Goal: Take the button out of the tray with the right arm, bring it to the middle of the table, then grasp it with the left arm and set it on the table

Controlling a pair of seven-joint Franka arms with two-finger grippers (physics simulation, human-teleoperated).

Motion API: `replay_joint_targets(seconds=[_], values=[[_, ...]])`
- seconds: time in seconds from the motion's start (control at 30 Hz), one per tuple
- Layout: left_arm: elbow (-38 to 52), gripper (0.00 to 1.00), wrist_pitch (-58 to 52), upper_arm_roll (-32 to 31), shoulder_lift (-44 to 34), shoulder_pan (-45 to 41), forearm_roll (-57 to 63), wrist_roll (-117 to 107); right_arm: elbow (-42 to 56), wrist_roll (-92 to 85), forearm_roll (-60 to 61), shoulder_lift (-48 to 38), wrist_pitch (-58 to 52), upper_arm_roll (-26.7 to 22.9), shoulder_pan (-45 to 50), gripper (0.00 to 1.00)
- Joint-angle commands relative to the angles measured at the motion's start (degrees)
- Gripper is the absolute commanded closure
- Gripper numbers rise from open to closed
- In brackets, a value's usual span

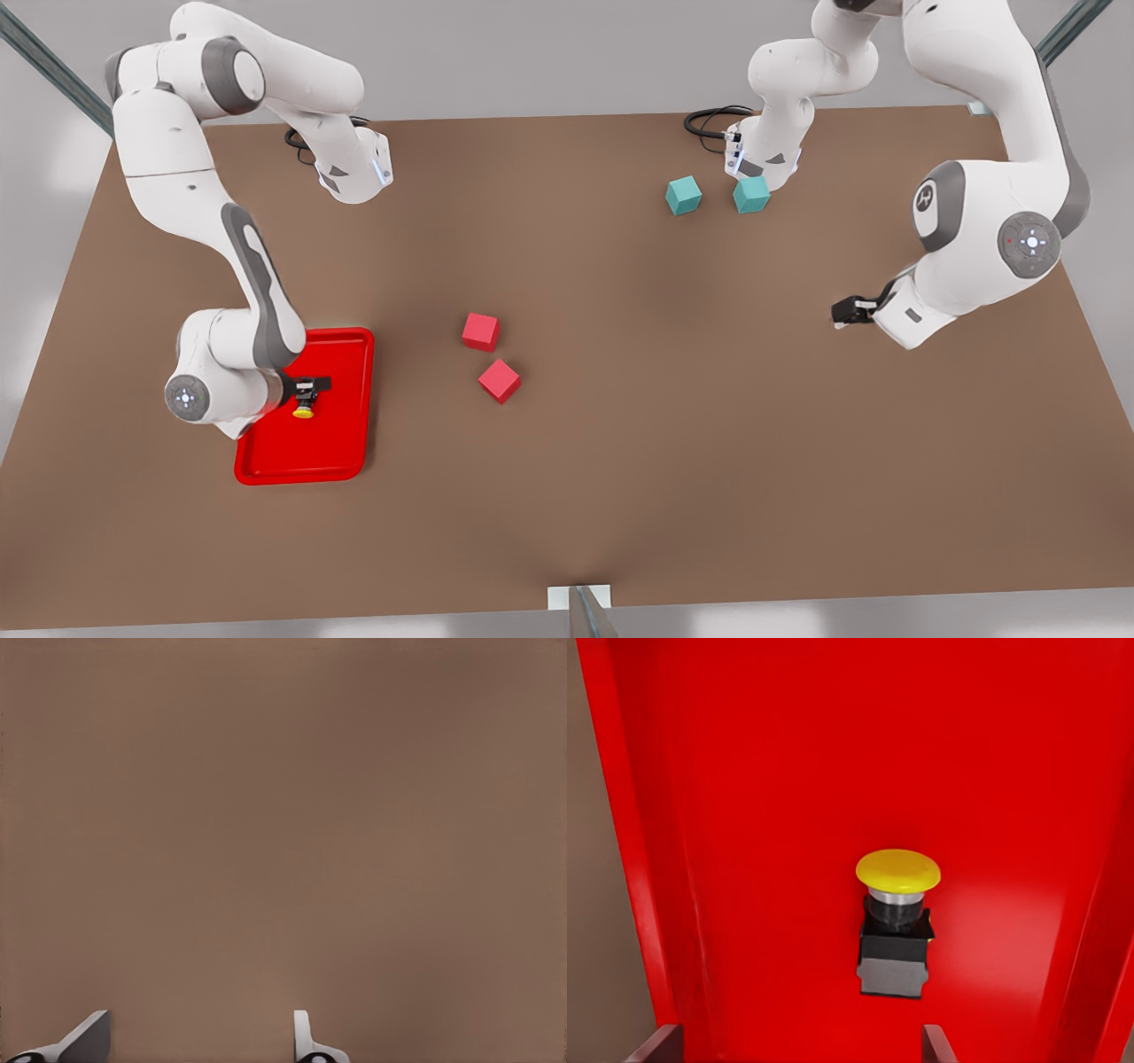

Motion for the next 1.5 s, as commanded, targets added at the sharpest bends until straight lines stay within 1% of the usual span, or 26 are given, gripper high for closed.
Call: replay_joint_targets(seconds=[0.0, 0.03, 0.17, 0.2, 0.23, 0.33, 0.37, 0.47, 0.53, 0.63, 0.7, 0.77, 0.83, 0.87, 1.0, 1.07, 1.1, 1.13, 1.17, 1.2, 1.3, 1.33, 1.37, 1.4, 1.43, 1.47], values=[[2.05, 0.00, -0.08, 0.14, 0.56, -0.01, 0.61, -4.62, -2.09, -0.13, 0.06, 0.53, 17.05, 0.76, -1.76, 0.00], [3.63, 0.00, -0.52, 0.14, 2.06, -0.46, 1.49, -4.79, -3.66, -0.48, -0.21, 0.62, 18.89, 0.85, -2.46, 0.00], [4.25, 0.00, -1.75, 0.05, 2.41, -0.02, 1.58, -6.81, -6.66, -0.83, -0.56, 0.27, 22.15, 1.29, -2.81, 0.00], [7.13, 0.00, -1.66, 0.49, 6.09, 1.56, 1.67, -6.02, -7.01, -0.83, -1.34, 0.18, 22.15, 1.29, -2.81, 0.00], [9.08, 0.00, -1.66, 0.23, 8.04, 4.03, 1.05, -5.84, -7.01, -0.83, -3.37, 0.36, 22.15, 1.29, -2.99, 0.00], [9.78, 0.00, -2.28, 0.23, 8.12, 3.24, 1.67, -6.02, -7.01, -0.83, -3.63, 0.97, 24.17, 1.29, -2.99, 0.00], [12.68, 0.00, -3.95, 0.23, 9.62, 4.03, 1.05, -5.93, -7.01, -0.83, -3.99, 0.97, 24.26, 1.29, -3.07, 0.00], [13.39, 0.00, -6.32, -0.04, 9.44, 3.33, 1.23, -6.90, -7.18, -0.66, -3.90, 0.62, 24.26, 1.29, -2.90, 0.00], [13.39, 0.00, -10.54, -0.82, 9.36, 2.10, 1.23, -6.90, -7.27, -0.57, -3.90, 0.71, 24.60, 1.29, -2.72, 0.00], [13.39, 0.00, -9.57, -1.97, 9.53, 1.04, 1.14, -6.81, -8.06, -0.75, -3.99, 0.62, 24.87, 1.29, -3.42, 0.00], [13.39, 0.00, -8.34, -1.88, 9.79, 1.48, 0.00, -6.99, -10.26, -0.92, -4.78, -0.43, 25.74, 1.29, -5.09, 0.00], [13.74, 0.00, -8.43, -1.71, 8.57, 1.39, 0.17, -6.81, -13.16, -0.83, -4.86, -1.23, 27.68, 3.75, -7.64, 0.00], [13.83, 0.00, -8.60, -1.79, 6.81, 2.27, -0.44, -6.02, -14.04, -0.83, -4.86, -1.31, 28.65, 3.75, -8.17, 0.00], [13.83, 0.00, -8.34, -1.79, 6.89, 4.03, -0.79, -5.93, -14.30, -0.75, -4.86, -1.40, 28.74, 3.84, -8.08, 0.00], [13.74, 0.00, -5.09, -1.53, 6.98, 4.82, -0.26, -6.64, -15.88, -0.75, -4.95, -1.93, 30.32, 3.84, -8.08, 0.00], [13.56, 0.00, -5.09, -1.79, 8.65, 3.94, -0.44, -6.46, -15.97, -0.57, -5.13, -1.75, 30.41, 3.84, -8.00, 0.00], [13.48, 0.00, -3.25, -1.79, 10.67, 4.03, -0.53, -5.93, -16.59, -0.66, -5.57, -1.67, 31.10, 3.84, -8.08, 0.09], [13.91, 0.00, -3.16, -1.97, 10.67, 3.94, -0.27, -5.85, -16.94, -0.66, -5.57, -1.58, 31.55, 3.84, -8.17, 0.14], [14.09, 0.00, -3.77, -2.06, 9.10, 3.68, -0.09, -5.93, -17.03, -0.66, -5.66, -1.58, 31.55, 3.84, -8.17, 0.18], [13.83, 0.00, -4.21, -2.15, 8.65, 1.75, 0.00, -6.46, -17.12, -0.66, -5.66, -1.49, 31.55, 3.84, -8.17, 0.26], [12.77, 0.00, -5.17, -2.41, 8.74, -0.72, 0.61, -6.81, -17.12, -0.66, -5.66, -1.49, 31.55, 3.84, -8.00, 0.31], [12.86, 0.00, -5.35, -2.32, 8.65, -0.10, 1.14, -6.81, -17.12, -0.57, -5.66, -1.49, 31.55, 3.84, -8.00, 0.36], [12.86, 0.00, -5.53, -2.32, 8.65, -0.19, 1.05, -9.88, -17.12, -0.57, -5.66, -1.49, 31.55, 3.84, -8.00, 0.42], [13.12, 0.00, -5.44, -2.41, 8.91, -0.54, 1.05, -11.12, -17.12, -0.57, -5.66, -1.49, 31.55, 3.84, -8.00, 0.52], [13.21, 0.00, -5.53, -2.41, 9.00, -0.98, 1.14, -11.38, -17.12, -0.57, -5.66, -1.58, 31.55, 3.84, -8.00, 0.59], [13.30, 0.00, -5.79, -2.50, 8.83, -1.07, 1.14, -11.47, -17.12, -0.48, -5.66, -1.58, 31.55, 3.84, -8.00, 0.62]])
